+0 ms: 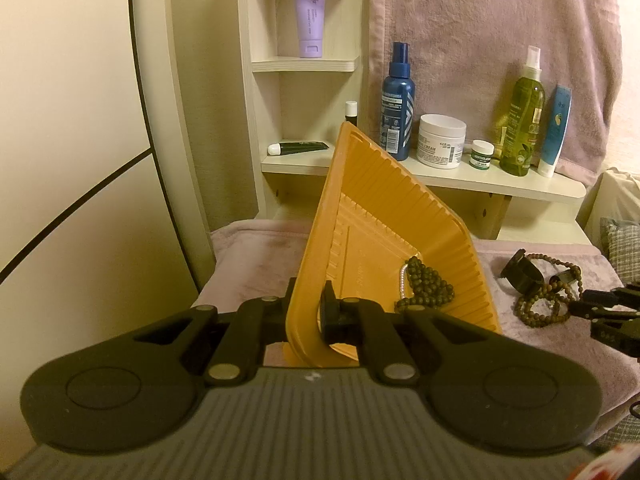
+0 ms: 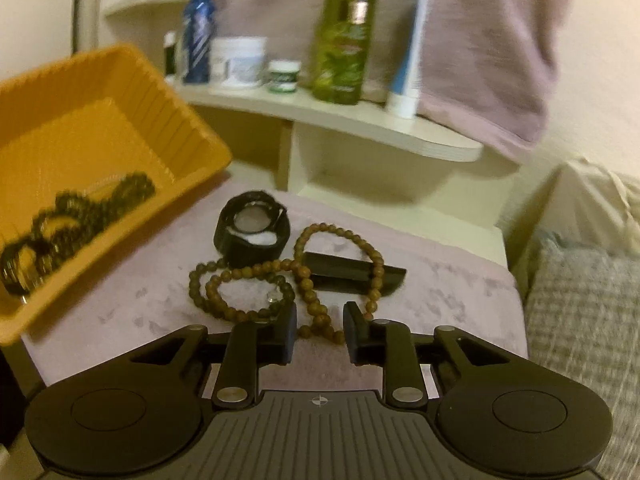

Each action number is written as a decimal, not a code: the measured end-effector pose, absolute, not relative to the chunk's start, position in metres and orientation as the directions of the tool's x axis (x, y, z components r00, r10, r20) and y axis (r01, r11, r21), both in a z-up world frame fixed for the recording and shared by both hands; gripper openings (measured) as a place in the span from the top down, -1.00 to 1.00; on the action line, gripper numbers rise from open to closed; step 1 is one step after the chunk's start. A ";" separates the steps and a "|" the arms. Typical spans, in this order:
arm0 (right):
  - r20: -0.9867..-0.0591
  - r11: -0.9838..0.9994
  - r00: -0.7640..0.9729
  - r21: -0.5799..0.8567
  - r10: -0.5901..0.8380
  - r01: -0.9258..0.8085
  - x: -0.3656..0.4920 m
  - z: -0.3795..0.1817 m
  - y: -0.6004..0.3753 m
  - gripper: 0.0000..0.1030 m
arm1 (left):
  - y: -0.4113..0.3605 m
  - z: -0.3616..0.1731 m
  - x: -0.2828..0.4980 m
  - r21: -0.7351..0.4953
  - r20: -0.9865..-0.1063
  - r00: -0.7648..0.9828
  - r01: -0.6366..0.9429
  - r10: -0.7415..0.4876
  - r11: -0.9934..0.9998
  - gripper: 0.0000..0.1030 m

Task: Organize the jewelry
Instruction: 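Grasp the light wooden bead strand with the right gripper, then lift the light bead strand high with the right gripper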

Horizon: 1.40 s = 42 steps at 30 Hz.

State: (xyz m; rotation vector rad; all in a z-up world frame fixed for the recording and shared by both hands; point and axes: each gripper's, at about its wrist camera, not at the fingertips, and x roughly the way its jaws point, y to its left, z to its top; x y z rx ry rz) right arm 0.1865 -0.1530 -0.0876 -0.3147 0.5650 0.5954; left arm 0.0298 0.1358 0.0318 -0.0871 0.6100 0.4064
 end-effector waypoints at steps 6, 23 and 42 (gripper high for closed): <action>-0.600 0.746 0.673 -0.181 0.432 -0.640 0.195 -0.093 -0.144 0.51 | 0.137 0.031 0.030 0.036 -0.575 0.742 -0.398 0.345 0.917 0.86; -0.350 0.762 0.791 -0.253 0.502 -0.596 0.151 0.021 -0.177 0.88 | 0.137 0.030 0.029 0.033 -0.571 0.745 -0.398 0.344 0.917 0.86; -0.218 0.710 0.791 -0.351 0.571 -0.610 0.123 0.122 -0.200 0.88 | 0.135 0.031 0.027 0.029 -0.567 0.749 -0.396 0.341 0.918 0.85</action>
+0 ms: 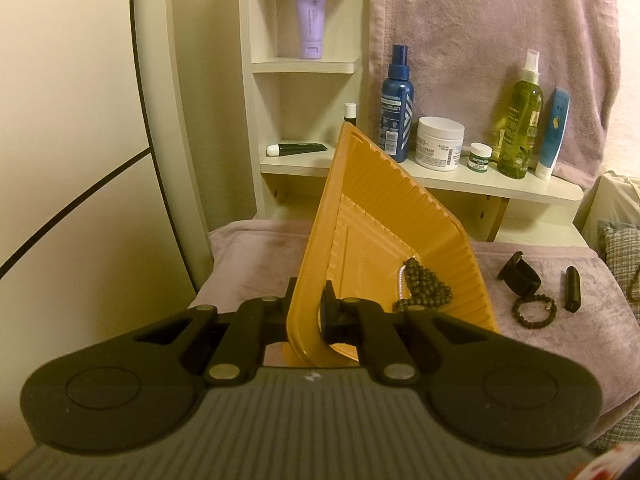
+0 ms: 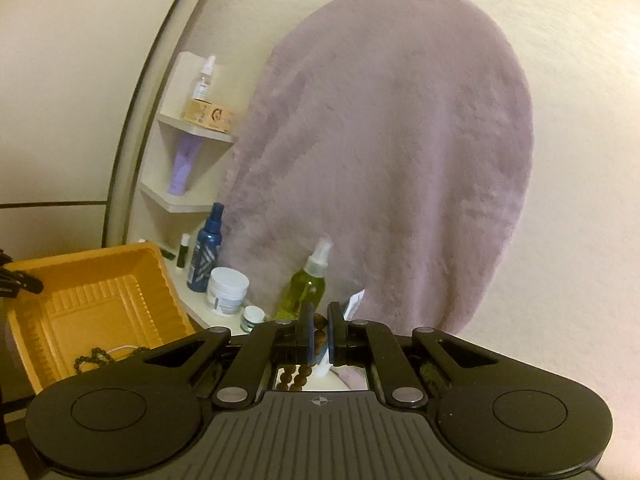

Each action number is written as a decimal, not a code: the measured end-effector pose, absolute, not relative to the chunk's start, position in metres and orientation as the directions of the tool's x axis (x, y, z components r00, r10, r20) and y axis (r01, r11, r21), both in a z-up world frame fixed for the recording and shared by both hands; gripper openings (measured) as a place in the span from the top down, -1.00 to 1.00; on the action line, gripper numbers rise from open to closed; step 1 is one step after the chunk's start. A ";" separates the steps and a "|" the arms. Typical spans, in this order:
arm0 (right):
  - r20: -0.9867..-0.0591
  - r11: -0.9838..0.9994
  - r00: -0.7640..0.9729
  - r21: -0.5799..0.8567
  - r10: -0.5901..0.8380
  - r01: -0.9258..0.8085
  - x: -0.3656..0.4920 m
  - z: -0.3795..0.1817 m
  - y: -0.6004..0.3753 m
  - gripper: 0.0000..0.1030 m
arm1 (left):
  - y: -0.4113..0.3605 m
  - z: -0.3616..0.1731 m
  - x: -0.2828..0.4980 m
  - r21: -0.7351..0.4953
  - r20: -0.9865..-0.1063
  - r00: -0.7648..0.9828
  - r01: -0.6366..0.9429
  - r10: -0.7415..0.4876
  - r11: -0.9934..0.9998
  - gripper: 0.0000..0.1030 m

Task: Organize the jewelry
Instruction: 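Lift the light bead strand high with the right gripper, then lower the light bead strand into the orange tray and open the right gripper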

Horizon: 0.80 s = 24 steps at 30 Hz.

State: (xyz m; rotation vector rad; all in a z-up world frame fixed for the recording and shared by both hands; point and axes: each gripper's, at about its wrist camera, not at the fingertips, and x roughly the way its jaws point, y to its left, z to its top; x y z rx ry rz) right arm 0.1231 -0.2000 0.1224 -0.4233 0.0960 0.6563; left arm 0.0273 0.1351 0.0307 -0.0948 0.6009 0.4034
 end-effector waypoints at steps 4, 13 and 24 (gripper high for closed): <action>-0.227 0.692 0.780 -0.364 0.584 -0.624 0.120 0.126 -0.198 0.88 | 0.135 0.031 0.027 0.027 -0.568 0.749 -0.396 0.340 0.918 0.85; -0.324 0.507 0.608 -0.347 0.724 -0.789 0.122 0.138 -0.161 0.88 | 0.138 0.032 0.028 0.022 -0.573 0.749 -0.393 0.333 0.919 0.85; -0.496 0.047 0.231 -0.356 0.837 -0.933 0.124 0.147 -0.089 0.88 | 0.138 0.031 0.027 0.020 -0.573 0.750 -0.391 0.331 0.920 0.85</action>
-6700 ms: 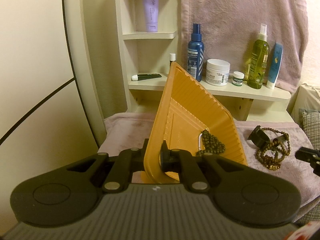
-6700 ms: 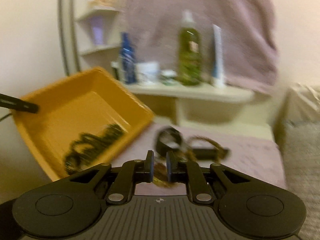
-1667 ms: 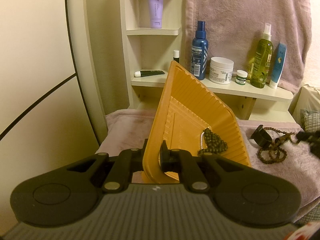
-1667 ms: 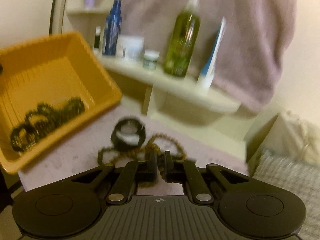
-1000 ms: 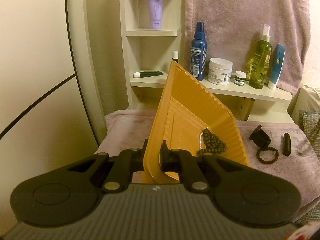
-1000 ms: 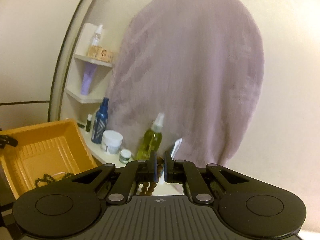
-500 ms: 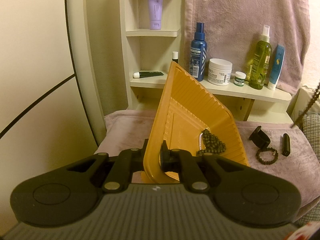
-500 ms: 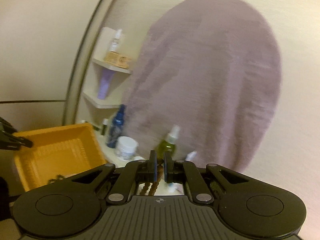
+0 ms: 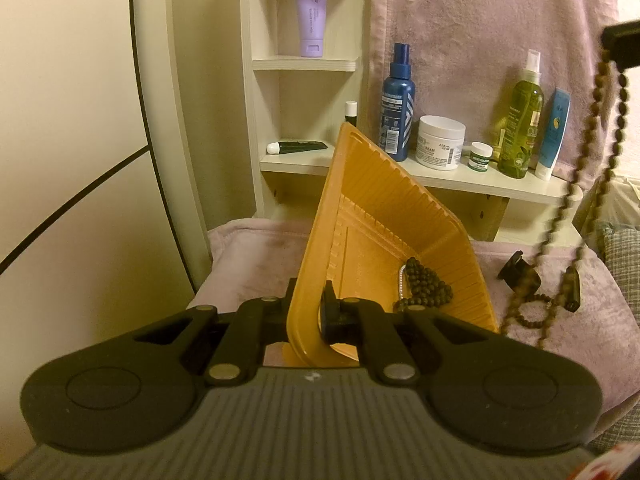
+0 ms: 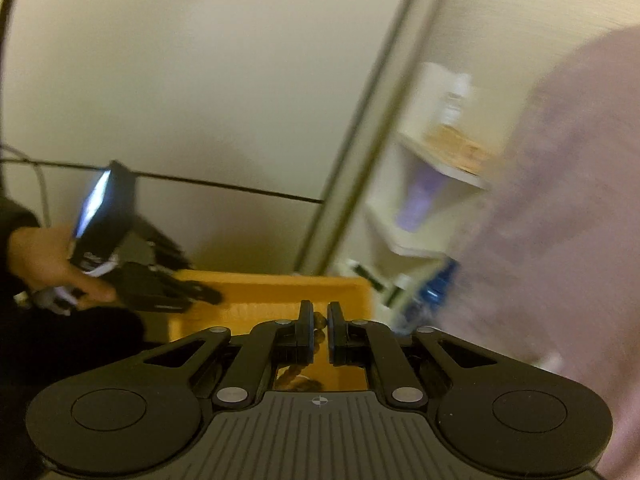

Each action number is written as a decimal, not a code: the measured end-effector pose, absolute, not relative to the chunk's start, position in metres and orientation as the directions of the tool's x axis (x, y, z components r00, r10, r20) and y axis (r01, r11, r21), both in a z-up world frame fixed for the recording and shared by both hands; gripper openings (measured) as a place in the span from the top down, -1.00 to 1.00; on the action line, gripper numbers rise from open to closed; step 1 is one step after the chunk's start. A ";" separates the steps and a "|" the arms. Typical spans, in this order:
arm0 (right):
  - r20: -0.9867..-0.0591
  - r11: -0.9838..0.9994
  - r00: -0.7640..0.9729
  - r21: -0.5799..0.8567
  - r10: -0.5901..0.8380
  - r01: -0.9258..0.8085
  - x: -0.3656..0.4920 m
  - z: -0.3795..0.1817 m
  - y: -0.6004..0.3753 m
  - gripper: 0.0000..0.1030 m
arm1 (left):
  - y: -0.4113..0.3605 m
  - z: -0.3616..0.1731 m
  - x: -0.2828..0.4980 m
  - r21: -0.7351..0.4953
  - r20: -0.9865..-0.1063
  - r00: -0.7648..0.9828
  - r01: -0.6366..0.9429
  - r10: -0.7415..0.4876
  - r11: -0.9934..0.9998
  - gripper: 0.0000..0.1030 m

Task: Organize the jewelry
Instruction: 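Lower the light bead strand into the orange tray and open the right gripper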

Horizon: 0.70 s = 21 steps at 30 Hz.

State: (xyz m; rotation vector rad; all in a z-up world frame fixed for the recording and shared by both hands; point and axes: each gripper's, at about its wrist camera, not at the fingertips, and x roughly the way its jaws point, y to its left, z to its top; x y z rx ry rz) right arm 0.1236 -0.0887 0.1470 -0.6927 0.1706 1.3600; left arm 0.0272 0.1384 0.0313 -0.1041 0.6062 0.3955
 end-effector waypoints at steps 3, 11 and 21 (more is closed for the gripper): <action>-0.529 -0.030 0.184 -0.371 0.828 -0.928 0.121 0.147 -0.065 0.88 | 0.138 0.031 0.027 0.019 -0.573 0.749 -0.393 0.332 0.920 0.85; -0.552 -0.149 0.108 -0.400 0.827 -0.904 0.117 0.148 -0.013 0.88 | 0.140 0.031 0.027 0.014 -0.575 0.749 -0.394 0.329 0.919 0.85; -0.731 -0.311 -0.003 -0.286 0.682 -0.907 0.124 0.107 0.015 0.88 | 0.144 0.030 0.027 0.001 -0.577 0.750 -0.395 0.323 0.919 0.85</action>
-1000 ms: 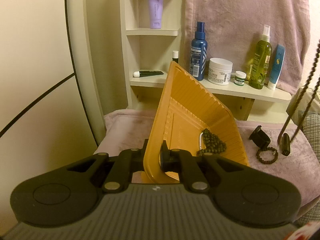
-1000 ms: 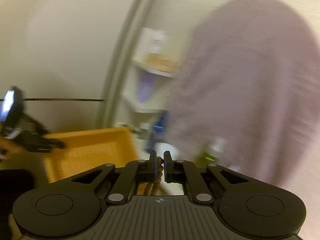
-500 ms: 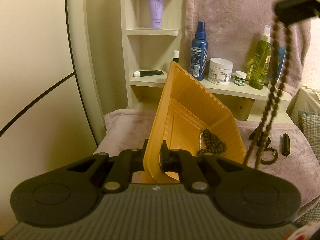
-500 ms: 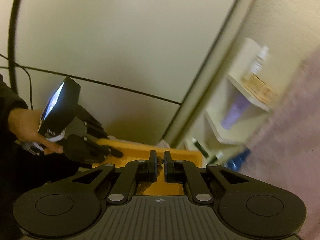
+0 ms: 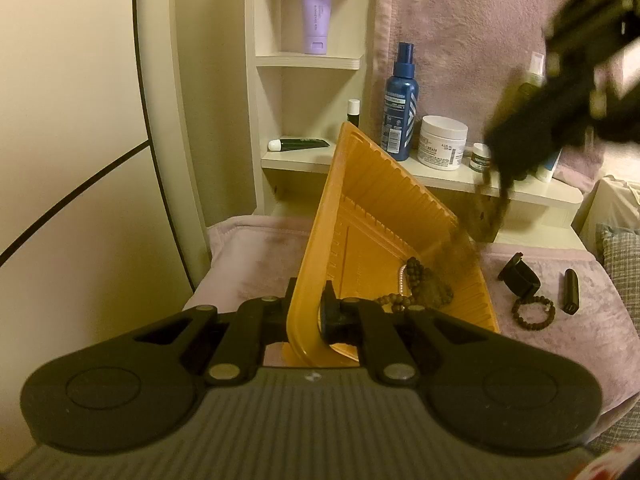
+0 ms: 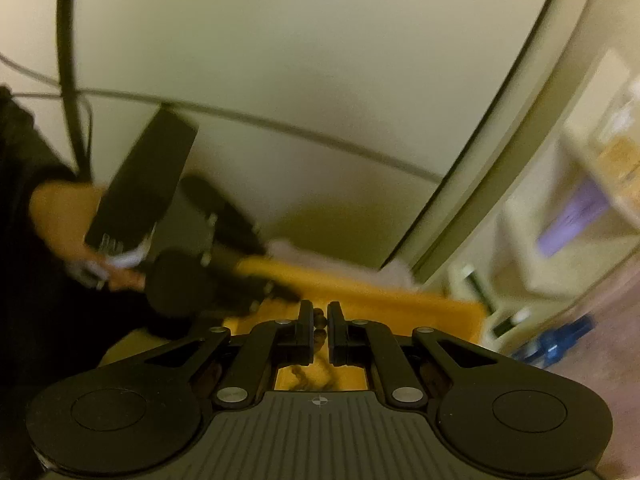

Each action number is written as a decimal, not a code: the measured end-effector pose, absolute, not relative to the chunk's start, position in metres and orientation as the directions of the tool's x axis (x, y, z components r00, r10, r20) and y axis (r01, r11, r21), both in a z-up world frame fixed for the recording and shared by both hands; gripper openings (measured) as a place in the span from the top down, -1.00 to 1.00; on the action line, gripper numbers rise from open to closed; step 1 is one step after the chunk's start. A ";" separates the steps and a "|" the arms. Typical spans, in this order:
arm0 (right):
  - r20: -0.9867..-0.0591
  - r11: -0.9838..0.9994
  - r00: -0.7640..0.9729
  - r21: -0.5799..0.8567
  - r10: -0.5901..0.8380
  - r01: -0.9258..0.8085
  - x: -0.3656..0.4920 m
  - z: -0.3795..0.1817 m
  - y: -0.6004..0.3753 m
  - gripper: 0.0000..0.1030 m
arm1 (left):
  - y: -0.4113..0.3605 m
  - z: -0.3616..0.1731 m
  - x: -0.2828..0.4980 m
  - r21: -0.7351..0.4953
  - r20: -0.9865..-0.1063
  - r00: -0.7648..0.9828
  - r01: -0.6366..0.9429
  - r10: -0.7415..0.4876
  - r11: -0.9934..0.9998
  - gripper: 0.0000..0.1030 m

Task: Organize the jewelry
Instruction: 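Lower the light bead strand into the orange tray and open the right gripper, then grasp the black bar-shaped piece with the right gripper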

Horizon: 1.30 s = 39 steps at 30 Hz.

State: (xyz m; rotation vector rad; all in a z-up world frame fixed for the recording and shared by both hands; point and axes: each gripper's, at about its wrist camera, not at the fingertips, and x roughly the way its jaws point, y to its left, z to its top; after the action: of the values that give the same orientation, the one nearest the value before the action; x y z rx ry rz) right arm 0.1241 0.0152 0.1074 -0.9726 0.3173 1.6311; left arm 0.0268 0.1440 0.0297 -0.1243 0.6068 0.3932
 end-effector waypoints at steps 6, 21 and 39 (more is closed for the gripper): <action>-0.813 -0.371 0.026 -0.293 0.582 -0.881 0.129 0.072 0.027 0.88 | 0.144 0.030 0.027 -0.001 -0.578 0.749 -0.397 0.323 0.918 0.85; -0.724 -0.220 0.132 -0.370 0.677 -0.903 0.146 0.064 0.031 0.88 | 0.145 0.029 0.026 -0.006 -0.578 0.750 -0.399 0.323 0.917 0.85; -0.505 0.527 0.492 -0.084 0.709 -0.846 0.172 0.027 -0.144 0.87 | 0.146 0.029 0.026 -0.007 -0.577 0.750 -0.401 0.324 0.916 0.85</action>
State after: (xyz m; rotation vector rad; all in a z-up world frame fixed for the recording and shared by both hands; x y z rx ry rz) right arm 0.1716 -0.1443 0.0270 -0.3429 0.4415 0.9658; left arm 0.0259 0.1458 0.0289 -0.1332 0.6043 0.3968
